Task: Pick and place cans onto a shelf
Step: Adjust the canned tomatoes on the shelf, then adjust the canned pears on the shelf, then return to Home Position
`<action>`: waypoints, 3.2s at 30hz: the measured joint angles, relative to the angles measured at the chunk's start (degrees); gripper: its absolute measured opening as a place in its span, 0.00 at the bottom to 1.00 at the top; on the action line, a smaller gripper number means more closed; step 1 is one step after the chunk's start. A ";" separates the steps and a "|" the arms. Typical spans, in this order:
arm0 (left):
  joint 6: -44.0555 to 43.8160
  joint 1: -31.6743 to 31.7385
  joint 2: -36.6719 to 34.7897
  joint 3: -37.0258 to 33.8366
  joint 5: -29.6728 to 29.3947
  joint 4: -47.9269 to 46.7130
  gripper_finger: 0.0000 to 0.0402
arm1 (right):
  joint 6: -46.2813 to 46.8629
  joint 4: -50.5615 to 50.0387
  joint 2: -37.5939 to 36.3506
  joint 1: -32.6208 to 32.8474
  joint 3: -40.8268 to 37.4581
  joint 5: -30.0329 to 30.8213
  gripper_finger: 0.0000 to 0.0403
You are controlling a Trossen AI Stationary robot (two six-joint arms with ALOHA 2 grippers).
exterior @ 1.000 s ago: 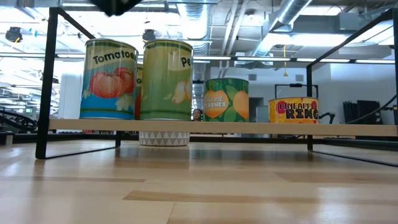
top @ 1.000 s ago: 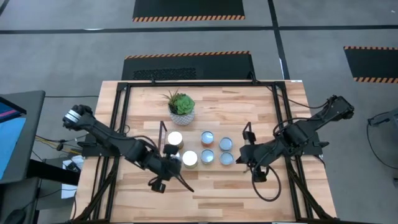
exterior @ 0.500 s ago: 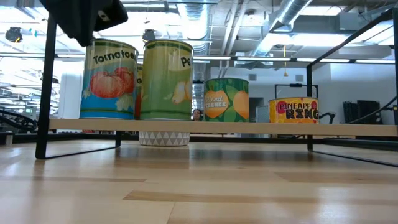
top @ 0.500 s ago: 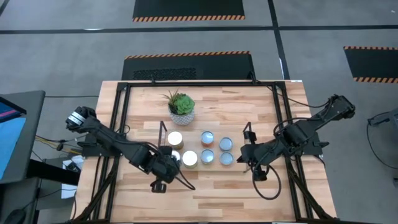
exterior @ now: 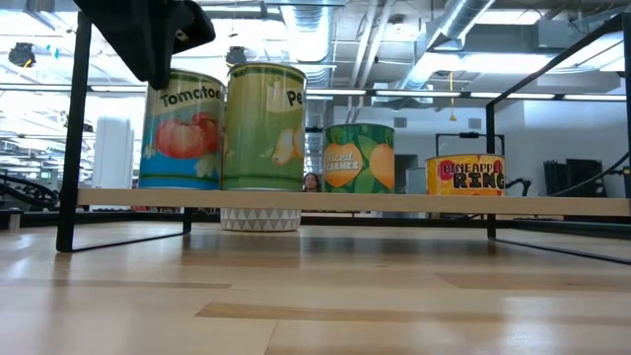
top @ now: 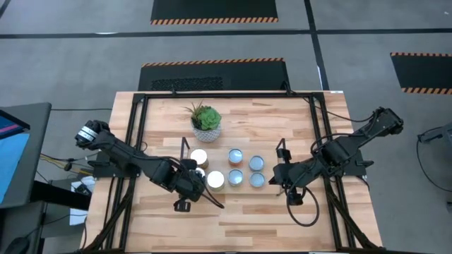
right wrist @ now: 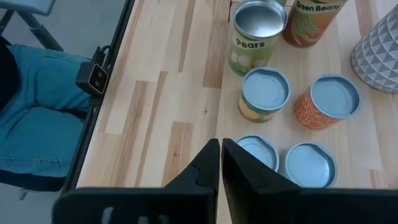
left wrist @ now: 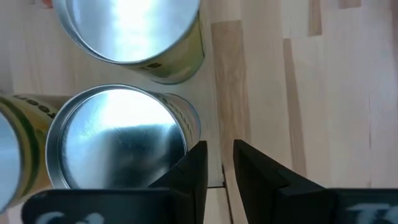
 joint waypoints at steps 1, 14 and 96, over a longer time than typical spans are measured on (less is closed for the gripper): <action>0.40 0.06 0.00 0.00 -0.02 0.00 0.17 | 0.00 0.00 0.00 0.00 0.00 0.01 0.11; 3.09 -0.42 0.02 3.86 2.66 4.03 0.17 | 0.00 -0.02 0.02 0.00 0.00 0.00 0.11; 12.54 2.99 -21.87 9.44 1.58 -8.82 0.17 | -11.96 23.45 -32.11 1.08 -32.16 -9.60 0.11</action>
